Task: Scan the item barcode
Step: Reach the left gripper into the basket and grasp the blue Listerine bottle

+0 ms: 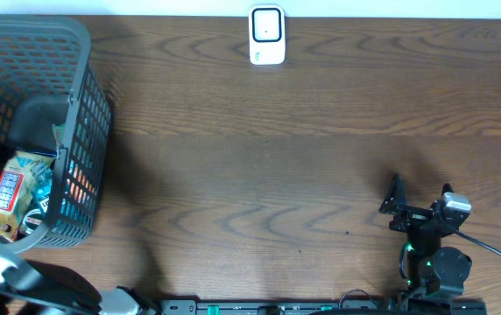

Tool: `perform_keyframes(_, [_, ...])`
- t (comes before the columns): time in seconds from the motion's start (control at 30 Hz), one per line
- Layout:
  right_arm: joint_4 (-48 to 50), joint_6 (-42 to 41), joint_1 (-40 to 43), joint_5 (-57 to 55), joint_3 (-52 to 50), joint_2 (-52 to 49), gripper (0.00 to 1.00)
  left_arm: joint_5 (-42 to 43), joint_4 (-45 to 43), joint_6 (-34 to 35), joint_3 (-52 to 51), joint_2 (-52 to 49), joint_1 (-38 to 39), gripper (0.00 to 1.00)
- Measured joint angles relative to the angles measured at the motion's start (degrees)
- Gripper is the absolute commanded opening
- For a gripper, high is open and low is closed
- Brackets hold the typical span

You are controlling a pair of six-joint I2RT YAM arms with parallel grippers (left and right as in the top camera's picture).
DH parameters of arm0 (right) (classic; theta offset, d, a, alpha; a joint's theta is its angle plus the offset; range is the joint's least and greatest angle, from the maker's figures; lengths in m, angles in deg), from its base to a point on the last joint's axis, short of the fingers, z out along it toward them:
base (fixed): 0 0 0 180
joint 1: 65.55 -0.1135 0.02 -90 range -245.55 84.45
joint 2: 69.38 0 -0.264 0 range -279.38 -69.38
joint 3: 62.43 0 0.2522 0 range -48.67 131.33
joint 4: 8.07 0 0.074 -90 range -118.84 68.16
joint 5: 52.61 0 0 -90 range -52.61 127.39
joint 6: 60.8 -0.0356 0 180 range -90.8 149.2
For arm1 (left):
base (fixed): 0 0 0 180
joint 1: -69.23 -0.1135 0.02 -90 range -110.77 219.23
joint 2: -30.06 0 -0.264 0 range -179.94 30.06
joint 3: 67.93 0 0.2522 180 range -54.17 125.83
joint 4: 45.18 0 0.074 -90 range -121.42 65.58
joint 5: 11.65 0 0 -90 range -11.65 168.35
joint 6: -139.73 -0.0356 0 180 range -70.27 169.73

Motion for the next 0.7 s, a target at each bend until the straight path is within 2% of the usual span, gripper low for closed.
perform_keyframes(0.2, [0.0, 0.0, 0.0, 0.0, 0.0, 0.0, 0.99, 0.6, -4.0, -3.1, -9.0, -0.9, 0.0, 0.98])
perform_keyframes(0.63, [0.0, 0.0, 0.0, 0.0, 0.0, 0.0, 0.99, 0.6, -23.5, -5.5, -28.6, -1.7, 0.0, 0.98])
perform_keyframes(0.67, [0.0, 0.0, 0.0, 0.0, 0.0, 0.0, 0.99, 0.8, -24.1, -5.6, -29.0, -2.0, 0.1, 0.94])
perform_keyframes(0.7, [0.0, 0.0, 0.0, 0.0, 0.0, 0.0, 0.99, 0.9, -24.3, -5.6, -29.1, -2.5, 0.2, 0.82])
